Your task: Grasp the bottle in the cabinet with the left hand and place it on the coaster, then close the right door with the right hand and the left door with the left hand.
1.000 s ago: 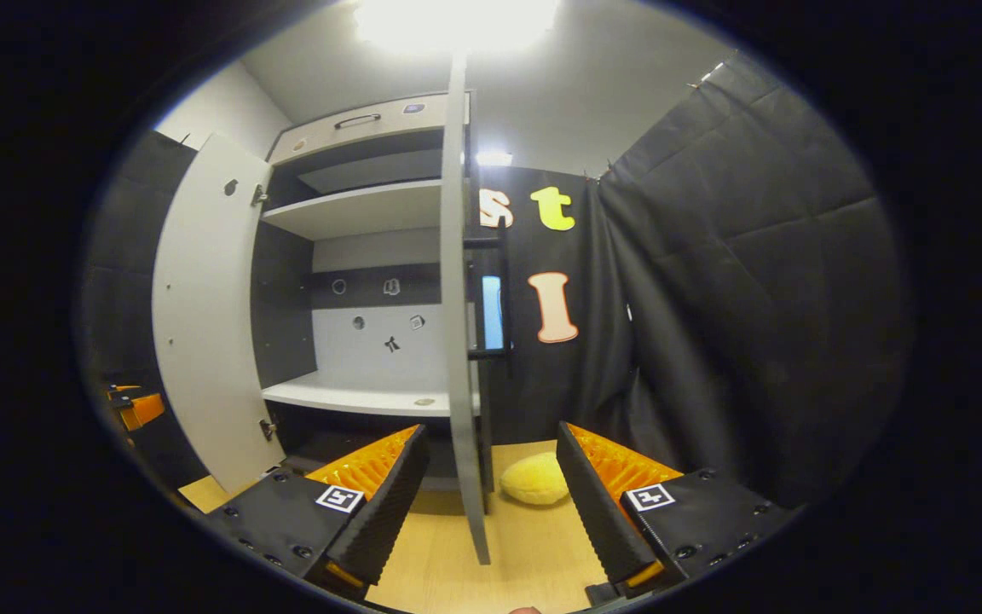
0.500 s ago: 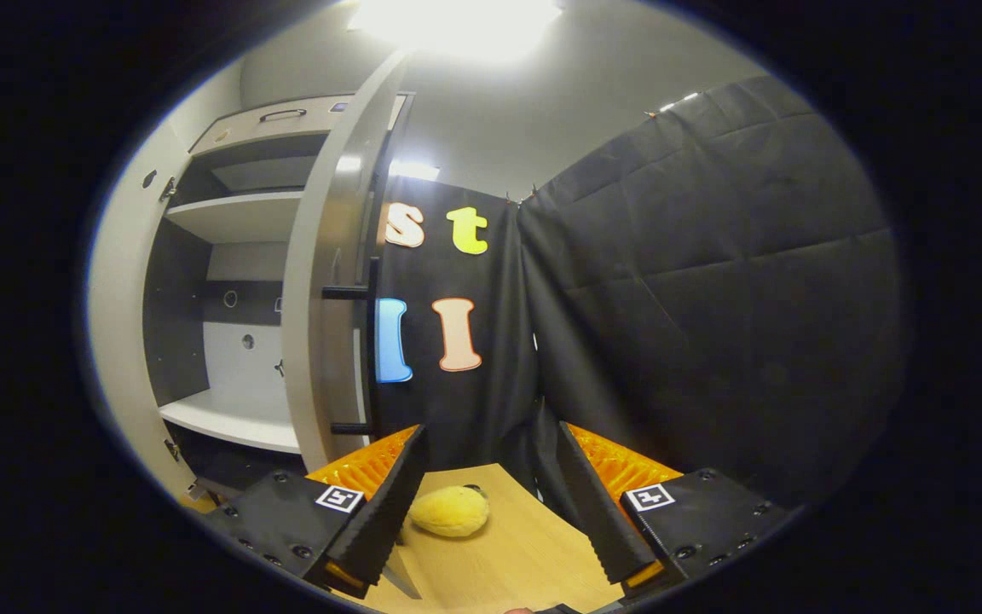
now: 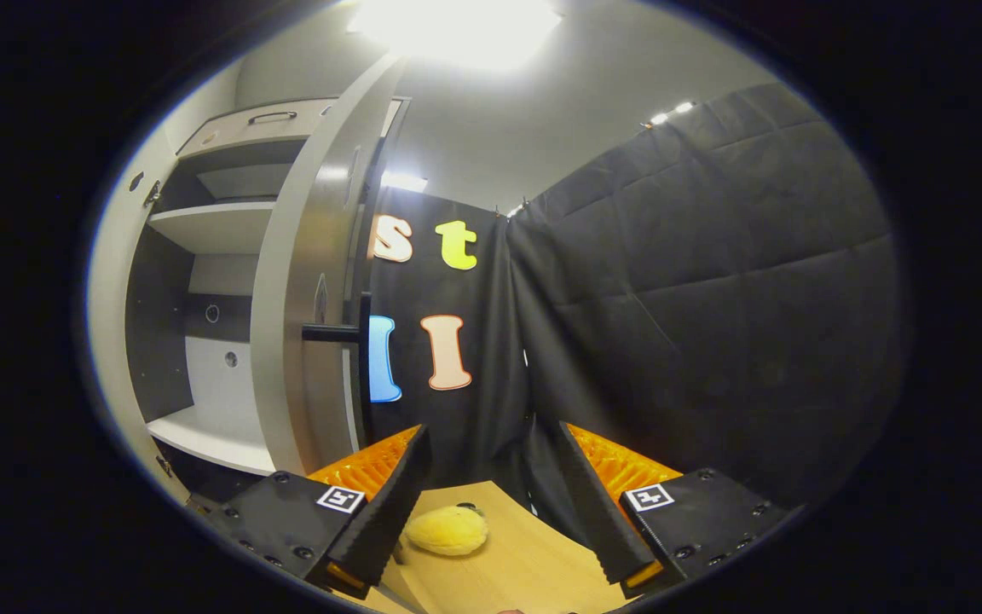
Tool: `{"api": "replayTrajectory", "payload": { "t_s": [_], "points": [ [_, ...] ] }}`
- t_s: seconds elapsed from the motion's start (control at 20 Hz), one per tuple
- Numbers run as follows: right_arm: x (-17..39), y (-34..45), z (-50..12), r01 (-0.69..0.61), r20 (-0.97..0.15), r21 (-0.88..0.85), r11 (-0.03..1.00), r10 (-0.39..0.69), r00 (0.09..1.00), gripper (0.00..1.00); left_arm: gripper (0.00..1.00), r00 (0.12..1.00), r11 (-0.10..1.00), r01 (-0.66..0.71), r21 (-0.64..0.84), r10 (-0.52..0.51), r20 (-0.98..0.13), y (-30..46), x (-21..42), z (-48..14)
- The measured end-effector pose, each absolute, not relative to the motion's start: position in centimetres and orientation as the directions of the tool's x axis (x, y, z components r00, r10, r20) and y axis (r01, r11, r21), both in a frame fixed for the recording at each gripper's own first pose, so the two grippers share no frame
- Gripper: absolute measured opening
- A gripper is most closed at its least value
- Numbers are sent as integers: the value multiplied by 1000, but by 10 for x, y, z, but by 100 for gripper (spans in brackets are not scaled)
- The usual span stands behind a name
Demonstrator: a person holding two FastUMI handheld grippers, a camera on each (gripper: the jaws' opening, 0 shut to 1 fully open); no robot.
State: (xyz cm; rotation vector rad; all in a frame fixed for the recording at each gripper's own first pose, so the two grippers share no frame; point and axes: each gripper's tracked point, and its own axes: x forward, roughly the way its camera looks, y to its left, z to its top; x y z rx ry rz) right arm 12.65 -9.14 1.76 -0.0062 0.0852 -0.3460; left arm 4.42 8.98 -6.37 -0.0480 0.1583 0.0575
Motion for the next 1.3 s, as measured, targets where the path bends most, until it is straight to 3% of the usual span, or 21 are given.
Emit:
{"api": "replayTrajectory", "payload": {
  "t_s": [0.1, 0.15, 0.2, 0.45, 0.9, 0.95, 1.0, 1.1, 1.3],
  "points": [
    [126, -81, 17, 317, -84, -11, 948, -317, 945, 95, 98, 986, 997, -56, -52, 47, -159, 94, 49, -63],
    [124, -73, 17, 303, -80, -13, 953, -303, 950, 91, 92, 987, 997, -53, -54, 44, -157, 95, 53, -63],
    [122, -64, 18, 289, -75, -15, 957, -290, 954, 95, 92, 987, 997, -49, -56, 40, -154, 96, 56, -62],
    [121, -28, 20, 245, -58, -16, 969, -245, 968, 92, 92, 988, 997, -22, -71, 11, -153, 96, 60, -65],
    [136, 35, 19, 148, -62, 1, 989, -147, 987, 95, 92, 988, 996, -45, -72, 34, -149, 100, 60, -66],
    [140, 42, 19, 136, -65, 6, 991, -135, 989, 95, 85, 988, 996, -55, -70, 44, -150, 101, 61, -66],
    [143, 49, 18, 121, -67, 11, 993, -120, 990, 92, 98, 987, 995, -66, -68, 55, -150, 102, 60, -67],
    [150, 63, 18, 96, -67, 12, 995, -95, 993, 92, 85, 985, 994, -83, -69, 72, -154, 103, 62, -68],
    [162, 87, 16, 54, -70, 2, 999, -53, 996, 92, 85, 982, 991, -112, -72, 100, -159, 105, 65, -68]
  ]
}}
